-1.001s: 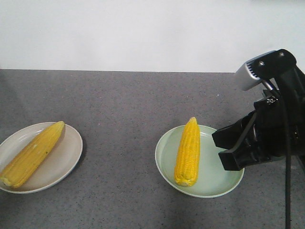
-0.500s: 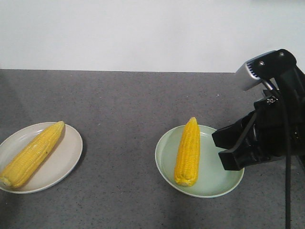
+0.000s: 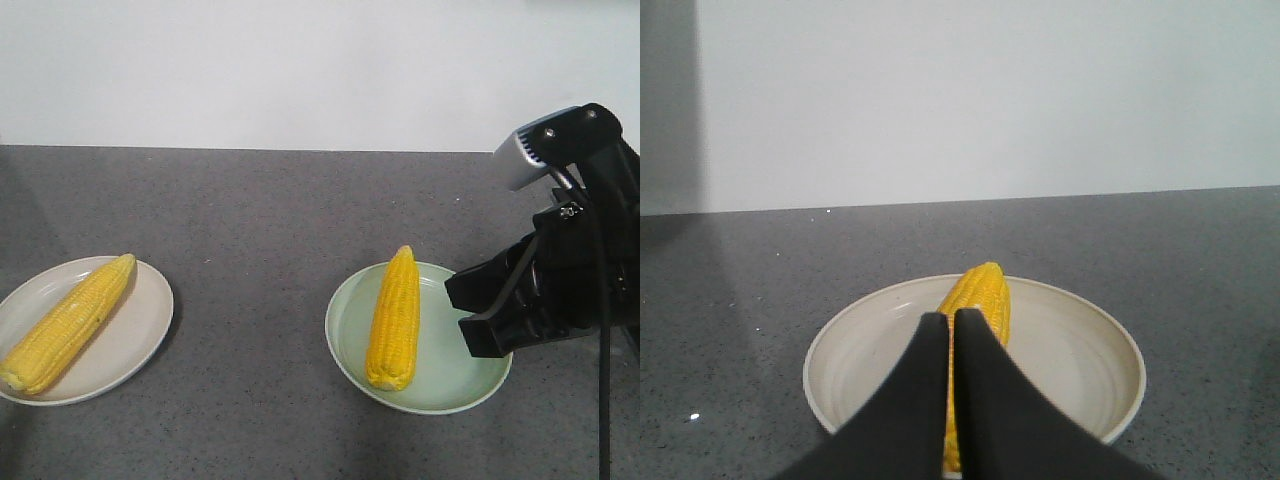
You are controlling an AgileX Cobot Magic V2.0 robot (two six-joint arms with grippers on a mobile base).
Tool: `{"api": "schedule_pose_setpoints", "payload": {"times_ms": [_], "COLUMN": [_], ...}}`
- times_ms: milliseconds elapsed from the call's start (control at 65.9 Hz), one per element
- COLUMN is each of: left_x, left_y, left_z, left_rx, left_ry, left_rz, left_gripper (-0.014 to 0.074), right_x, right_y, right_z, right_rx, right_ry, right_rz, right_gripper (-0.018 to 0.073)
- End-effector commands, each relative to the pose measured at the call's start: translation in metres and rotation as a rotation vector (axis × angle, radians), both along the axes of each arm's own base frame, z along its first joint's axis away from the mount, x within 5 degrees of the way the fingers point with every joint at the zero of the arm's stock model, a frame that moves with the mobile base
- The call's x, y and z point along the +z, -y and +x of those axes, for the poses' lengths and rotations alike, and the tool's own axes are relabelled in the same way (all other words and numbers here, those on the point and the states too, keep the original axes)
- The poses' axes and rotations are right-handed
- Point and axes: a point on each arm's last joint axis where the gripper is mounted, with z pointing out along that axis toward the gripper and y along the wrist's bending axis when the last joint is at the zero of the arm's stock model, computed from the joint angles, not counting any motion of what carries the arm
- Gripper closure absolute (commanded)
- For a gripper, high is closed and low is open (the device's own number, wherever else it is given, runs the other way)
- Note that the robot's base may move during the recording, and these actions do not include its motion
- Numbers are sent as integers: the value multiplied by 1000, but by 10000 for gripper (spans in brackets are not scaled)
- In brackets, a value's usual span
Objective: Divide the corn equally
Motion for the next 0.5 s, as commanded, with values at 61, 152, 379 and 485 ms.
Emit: {"api": "schedule_pose_setpoints", "payload": {"times_ms": [61,152,379,485], "left_x": [15,15,16,17], "left_y": [-2,-2,-1,-1], "left_z": [-3,-3,-3,-3], "left_rx": [15,16,14,14], "left_ry": [123,129,145,147], "left_rz": [-36,-28,-20,-18], "left_gripper": [604,604,604,604], "right_x": [14,14,14,14], "right_y": [0,0,0,0], "right_z": [-1,-1,-1,-1], "right_rx": [-8,-8,-8,-8], "right_ry": [67,67,67,67], "right_rz": [47,47,47,47], "right_gripper": [569,569,569,569]}}
